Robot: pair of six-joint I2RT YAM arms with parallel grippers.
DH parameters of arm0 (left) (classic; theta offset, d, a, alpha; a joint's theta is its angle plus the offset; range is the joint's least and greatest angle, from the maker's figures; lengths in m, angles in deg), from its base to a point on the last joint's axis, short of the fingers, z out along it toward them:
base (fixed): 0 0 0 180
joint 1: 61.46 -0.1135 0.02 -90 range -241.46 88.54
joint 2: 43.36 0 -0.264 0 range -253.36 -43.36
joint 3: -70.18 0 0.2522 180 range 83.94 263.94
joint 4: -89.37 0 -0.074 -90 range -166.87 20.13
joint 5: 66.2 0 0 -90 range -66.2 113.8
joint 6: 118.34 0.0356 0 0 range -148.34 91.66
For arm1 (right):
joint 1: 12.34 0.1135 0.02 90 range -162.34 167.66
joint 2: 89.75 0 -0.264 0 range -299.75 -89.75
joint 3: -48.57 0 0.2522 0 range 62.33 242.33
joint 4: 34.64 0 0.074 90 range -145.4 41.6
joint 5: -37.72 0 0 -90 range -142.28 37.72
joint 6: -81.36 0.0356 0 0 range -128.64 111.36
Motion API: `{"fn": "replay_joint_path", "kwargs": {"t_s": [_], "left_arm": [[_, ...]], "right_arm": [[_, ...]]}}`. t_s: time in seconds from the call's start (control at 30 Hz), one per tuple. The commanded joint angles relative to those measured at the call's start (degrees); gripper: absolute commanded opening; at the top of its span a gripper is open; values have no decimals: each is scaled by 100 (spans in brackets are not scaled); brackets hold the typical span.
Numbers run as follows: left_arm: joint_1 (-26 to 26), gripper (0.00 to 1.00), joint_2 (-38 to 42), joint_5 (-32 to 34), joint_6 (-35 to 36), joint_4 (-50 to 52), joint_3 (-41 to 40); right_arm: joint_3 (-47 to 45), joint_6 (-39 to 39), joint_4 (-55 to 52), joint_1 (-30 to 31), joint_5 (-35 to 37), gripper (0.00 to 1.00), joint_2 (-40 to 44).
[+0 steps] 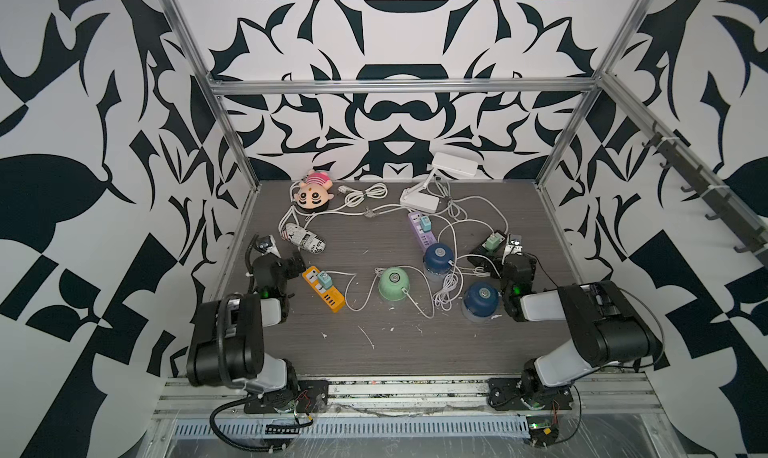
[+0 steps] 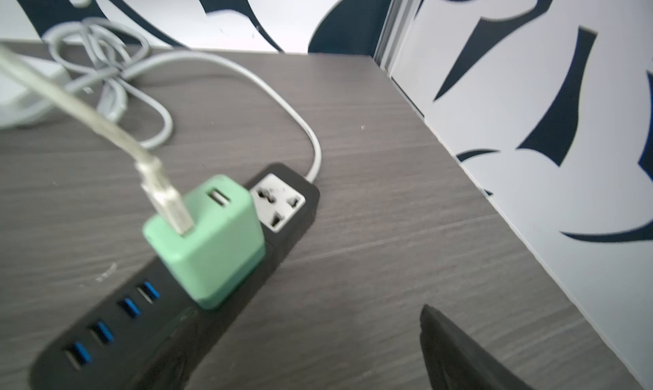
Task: Charge the cordless meat grinders
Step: Reset both arms
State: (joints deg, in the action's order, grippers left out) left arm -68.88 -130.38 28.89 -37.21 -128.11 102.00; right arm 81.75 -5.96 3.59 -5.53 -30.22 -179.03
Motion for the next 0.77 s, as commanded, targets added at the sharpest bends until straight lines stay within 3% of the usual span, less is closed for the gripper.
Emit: {"fn": "replay_joint_path", "kwargs": {"t_s": [0.0,0.03,0.13,0.2,0.4,0.53,0.73], "left_arm": [[146,99,-147,53,32,-769,-38],[145,99,49,149,13,121,234],[192,99,-264,150,89,-429,230],[213,99,-86,184,93,184,377],[223,99,-153,216,70,15,348],[244,99,-183,256,81,-10,355],[268,99,-171,312,87,9,358]], "right_arm": [[-75,-113,600,67,149,100,-103],[-86,-38,546,67,248,100,-62],[-97,-83,613,66,228,100,-91],[-96,-64,612,70,222,100,-86],[-11,-102,493,66,71,100,-121],[88,-108,253,-59,-585,100,-94],[7,-129,346,-66,-578,100,-47]]}}
